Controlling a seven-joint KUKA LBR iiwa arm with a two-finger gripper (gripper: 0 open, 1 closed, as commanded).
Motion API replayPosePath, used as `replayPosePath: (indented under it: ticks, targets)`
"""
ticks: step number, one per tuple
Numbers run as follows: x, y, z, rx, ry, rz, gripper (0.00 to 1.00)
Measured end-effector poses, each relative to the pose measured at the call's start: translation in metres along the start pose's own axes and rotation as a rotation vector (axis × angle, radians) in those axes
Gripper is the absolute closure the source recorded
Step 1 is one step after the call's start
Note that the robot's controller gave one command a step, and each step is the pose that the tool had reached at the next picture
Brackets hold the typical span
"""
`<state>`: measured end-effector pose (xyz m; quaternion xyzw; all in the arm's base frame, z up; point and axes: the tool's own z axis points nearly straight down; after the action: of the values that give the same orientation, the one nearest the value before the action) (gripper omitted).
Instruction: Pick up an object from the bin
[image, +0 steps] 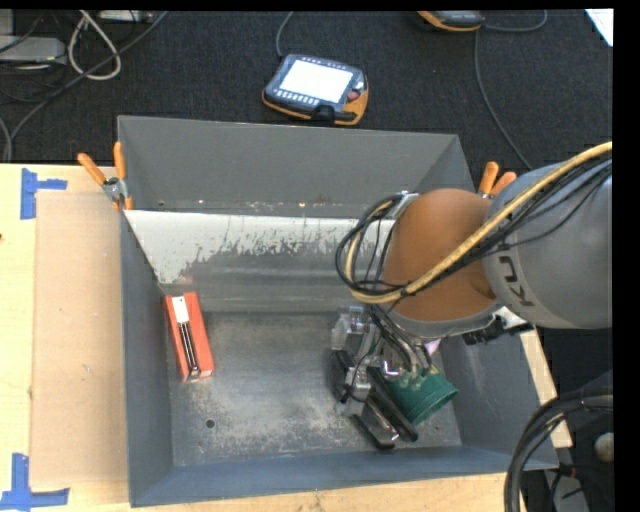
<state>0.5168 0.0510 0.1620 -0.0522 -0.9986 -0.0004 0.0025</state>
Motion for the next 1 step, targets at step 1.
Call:
replayPosePath:
  ticks: [1]
  targets:
    - [0.0102, -0.0082, 0.0153, 0.004, 0.003, 0.026, 0.0]
